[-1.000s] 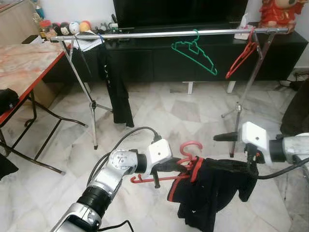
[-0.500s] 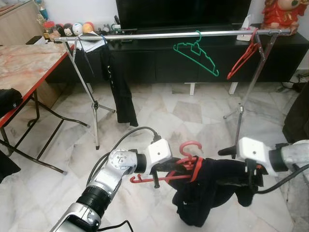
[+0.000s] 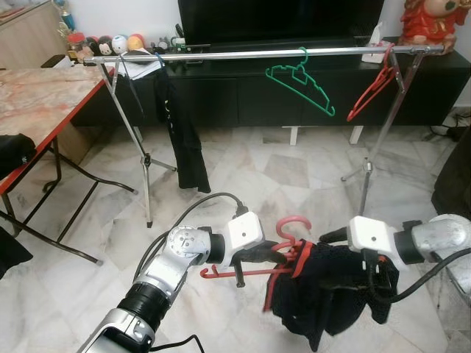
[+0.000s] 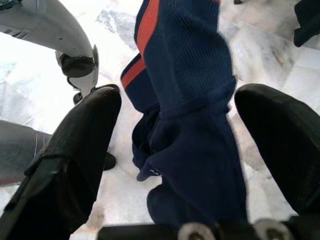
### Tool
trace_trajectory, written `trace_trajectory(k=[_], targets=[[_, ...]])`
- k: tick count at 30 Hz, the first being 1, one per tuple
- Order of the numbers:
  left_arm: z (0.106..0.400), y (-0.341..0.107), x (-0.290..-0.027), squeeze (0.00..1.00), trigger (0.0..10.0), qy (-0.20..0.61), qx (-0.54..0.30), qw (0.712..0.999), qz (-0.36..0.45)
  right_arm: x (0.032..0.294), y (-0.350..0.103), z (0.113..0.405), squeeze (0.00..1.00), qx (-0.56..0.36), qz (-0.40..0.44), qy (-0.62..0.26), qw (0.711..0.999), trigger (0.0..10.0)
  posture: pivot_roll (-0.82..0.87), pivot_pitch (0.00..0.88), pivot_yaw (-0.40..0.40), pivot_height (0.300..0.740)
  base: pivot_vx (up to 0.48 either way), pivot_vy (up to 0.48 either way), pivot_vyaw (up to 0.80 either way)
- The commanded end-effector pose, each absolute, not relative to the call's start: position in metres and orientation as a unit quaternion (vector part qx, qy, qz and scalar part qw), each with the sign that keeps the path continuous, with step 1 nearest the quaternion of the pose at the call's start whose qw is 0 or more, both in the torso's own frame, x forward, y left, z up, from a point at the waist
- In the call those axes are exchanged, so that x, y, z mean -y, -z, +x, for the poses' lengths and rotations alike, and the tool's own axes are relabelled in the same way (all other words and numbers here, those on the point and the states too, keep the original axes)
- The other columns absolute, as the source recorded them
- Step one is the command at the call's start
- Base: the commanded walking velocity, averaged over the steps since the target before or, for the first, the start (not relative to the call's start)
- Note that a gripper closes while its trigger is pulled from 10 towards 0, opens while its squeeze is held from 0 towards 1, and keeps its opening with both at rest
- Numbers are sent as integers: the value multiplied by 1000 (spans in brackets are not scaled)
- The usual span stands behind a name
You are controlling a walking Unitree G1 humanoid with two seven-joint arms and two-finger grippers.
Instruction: Hang hanger
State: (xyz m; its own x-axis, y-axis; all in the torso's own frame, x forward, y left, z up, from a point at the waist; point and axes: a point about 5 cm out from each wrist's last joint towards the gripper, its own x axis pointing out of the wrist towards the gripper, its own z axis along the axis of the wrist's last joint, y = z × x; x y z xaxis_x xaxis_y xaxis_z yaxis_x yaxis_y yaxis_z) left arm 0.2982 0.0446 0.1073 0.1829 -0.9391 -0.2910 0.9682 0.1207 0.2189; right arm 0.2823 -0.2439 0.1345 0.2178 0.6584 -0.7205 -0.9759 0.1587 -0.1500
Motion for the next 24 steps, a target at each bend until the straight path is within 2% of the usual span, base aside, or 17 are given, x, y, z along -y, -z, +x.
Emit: trace_trajectory(k=[1,2,12,24], targets=[[299,-117,-43,0,10000,643,-17,742,188,241,-137,285,0,-254,-320,-578,706,6275,-174,5,81,740,0,0,0],[299,-117,-43,0,10000,644,-17,741,188,242,-137,284,0,-258,-323,-581,701,0,-175,6,80,740,0,0,0],[298,-117,-41,0,10000,647,-15,739,187,240,-135,284,0,-265,-314,-593,693,0,-175,9,81,740,0,0,0],[297,-117,-41,0,10000,648,-14,739,185,232,-128,286,0,-260,-304,-590,701,0,-177,7,80,740,0,0,0]])
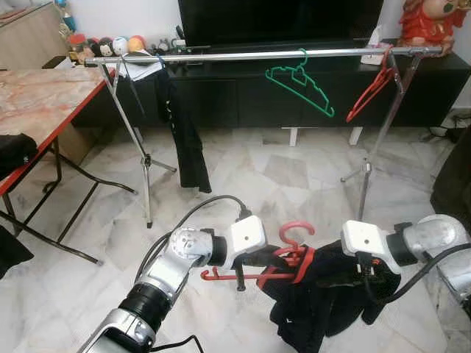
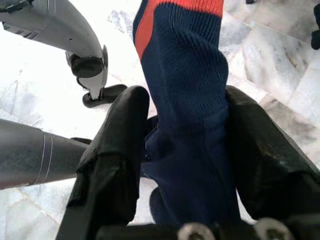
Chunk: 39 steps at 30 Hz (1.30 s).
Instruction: Hang hanger
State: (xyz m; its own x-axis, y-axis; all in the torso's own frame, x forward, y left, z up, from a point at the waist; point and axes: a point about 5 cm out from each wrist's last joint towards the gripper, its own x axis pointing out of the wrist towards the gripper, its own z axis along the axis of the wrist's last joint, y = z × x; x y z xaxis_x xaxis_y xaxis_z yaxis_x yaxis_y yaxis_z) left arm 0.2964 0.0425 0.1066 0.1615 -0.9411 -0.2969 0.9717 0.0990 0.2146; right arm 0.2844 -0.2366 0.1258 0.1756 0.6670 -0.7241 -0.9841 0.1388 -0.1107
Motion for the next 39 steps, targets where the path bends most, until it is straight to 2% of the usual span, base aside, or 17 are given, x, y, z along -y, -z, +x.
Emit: trace_trajectory(k=[1,39], targets=[[297,-117,-40,0,10000,648,-14,739,184,231,-128,286,0,-260,-303,-591,701,0,-175,5,80,740,0,0,0],[299,-122,-40,0,10000,654,-5,732,192,227,-122,281,0,-270,-299,-608,684,0,-175,8,81,740,0,0,0]])
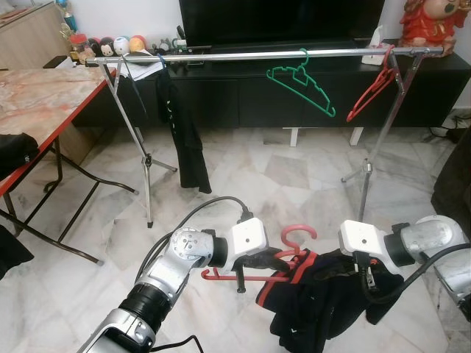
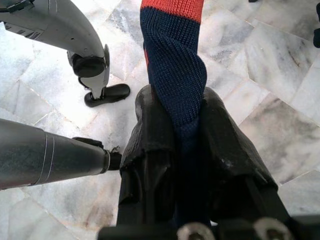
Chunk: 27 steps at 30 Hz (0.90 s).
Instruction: Hang hanger
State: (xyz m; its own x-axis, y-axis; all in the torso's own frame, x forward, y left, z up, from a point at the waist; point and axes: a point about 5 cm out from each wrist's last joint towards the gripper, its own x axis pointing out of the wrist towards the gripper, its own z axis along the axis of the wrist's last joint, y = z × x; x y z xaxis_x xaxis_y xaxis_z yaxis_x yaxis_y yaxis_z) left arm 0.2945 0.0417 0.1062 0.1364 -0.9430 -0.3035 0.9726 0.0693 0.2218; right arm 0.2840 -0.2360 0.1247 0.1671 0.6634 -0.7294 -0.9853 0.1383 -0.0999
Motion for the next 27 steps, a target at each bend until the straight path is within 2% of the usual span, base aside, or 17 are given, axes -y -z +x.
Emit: trace_trajectory(k=[1,2,3,13,18,21,27], targets=[[299,-122,-40,0,10000,654,-5,732,192,227,-122,281,0,-270,-299,-608,684,0,-175,8,81,740,0,0,0],[298,-122,-40,0,10000,655,-6,730,192,227,-122,281,0,-270,-299,-608,684,0,-175,8,81,740,0,0,0],[298,-121,-40,1000,10000,661,-9,727,186,227,-123,281,0,-270,-299,-608,684,0,-176,9,83,740,0,0,0],[295,-119,-48,1000,10000,679,-27,709,189,235,-124,283,0,-277,-312,-591,690,0,-175,14,87,740,0,0,0],[296,-117,-60,1000,10000,685,-50,699,199,246,-121,283,0,-292,-320,-570,698,0,-173,16,89,740,0,0,0],[297,-117,-65,1000,10000,681,-56,701,204,250,-120,283,0,-298,-323,-561,702,0,-173,16,89,740,0,0,0],[305,-121,-76,1000,10000,656,-57,723,210,262,-119,282,0,-304,-324,-534,719,0,-170,20,92,740,0,0,0]])
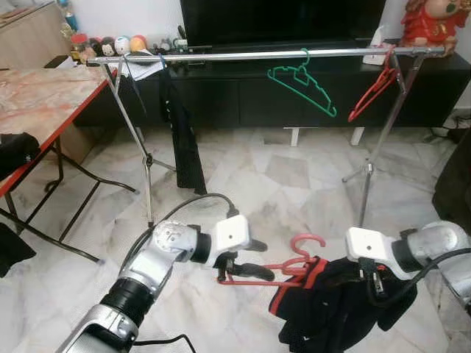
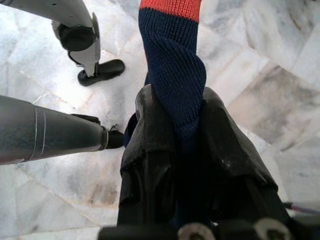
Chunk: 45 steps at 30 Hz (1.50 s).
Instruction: Hang hanger
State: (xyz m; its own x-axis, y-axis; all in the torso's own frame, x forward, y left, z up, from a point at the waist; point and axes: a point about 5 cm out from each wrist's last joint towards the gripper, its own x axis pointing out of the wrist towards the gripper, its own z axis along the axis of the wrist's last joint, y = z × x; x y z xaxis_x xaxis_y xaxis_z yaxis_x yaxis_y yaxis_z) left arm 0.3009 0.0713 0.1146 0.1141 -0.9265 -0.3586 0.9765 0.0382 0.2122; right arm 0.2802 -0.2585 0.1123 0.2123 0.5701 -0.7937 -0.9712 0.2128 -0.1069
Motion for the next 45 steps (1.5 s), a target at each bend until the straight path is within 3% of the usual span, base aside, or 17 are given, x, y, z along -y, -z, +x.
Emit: trace_trajectory(k=[1,5,6,9,10,14,19,23,27,31,32,33,35,40,45], targets=[[308,-122,-79,1000,10000,645,-54,733,209,266,-119,282,0,-306,-323,-524,727,0,-170,20,92,740,0,0,0],[313,-125,-87,1000,10000,621,-51,755,206,272,-119,280,0,-306,-318,-508,740,0,-173,25,93,740,0,0,0],[318,-127,-93,1000,10000,592,-44,777,209,275,-120,280,0,-294,-310,-490,760,0,-173,25,93,740,0,0,0],[322,-128,-97,1000,10000,571,-39,792,212,276,-122,281,0,-285,-302,-478,774,0,-173,25,93,740,0,0,0],[327,-129,-100,0,10000,532,-25,822,202,273,-123,281,0,-266,-275,-470,795,0,-171,24,92,740,0,0,0],[329,-130,-101,0,10000,498,-12,849,175,268,-118,275,0,-257,-255,-474,803,0,-171,22,92,740,0,0,0],[325,-127,-99,0,10000,485,-6,858,167,267,-116,272,0,-247,-242,-457,820,0,-171,21,90,740,0,0,0],[325,-128,-104,0,10000,442,12,884,150,274,-114,273,0,-219,-217,-386,869,0,-175,20,84,740,0,0,0],[330,-131,-107,0,10000,400,29,904,147,276,-108,276,0,-210,-201,-322,901,0,-178,19,85,740,0,0,0],[338,-136,-113,0,10000,316,44,939,127,264,-103,279,0,-162,-169,-217,948,0,-181,17,83,740,0,0,0],[340,-136,-115,0,10000,289,41,947,132,265,-104,282,0,-145,-151,-159,965,4000,-182,17,82,740,0,0,0],[340,-135,-114,0,10000,276,44,951,135,264,-105,283,0,-127,-144,-123,974,10000,-181,13,83,740,0,0,0],[339,-137,-113,0,10000,245,55,961,117,255,-107,280,0,-86,-109,-52,989,10000,-175,13,82,740,0,0,0],[337,-145,-116,0,10000,179,77,976,98,242,-115,273,0,-35,-68,34,997,10000,-175,2,79,740,0,0,0],[328,-153,-125,0,10000,122,108,983,82,220,-114,260,0,-13,-55,50,997,10000,-176,0,74,740,0,0,0]])
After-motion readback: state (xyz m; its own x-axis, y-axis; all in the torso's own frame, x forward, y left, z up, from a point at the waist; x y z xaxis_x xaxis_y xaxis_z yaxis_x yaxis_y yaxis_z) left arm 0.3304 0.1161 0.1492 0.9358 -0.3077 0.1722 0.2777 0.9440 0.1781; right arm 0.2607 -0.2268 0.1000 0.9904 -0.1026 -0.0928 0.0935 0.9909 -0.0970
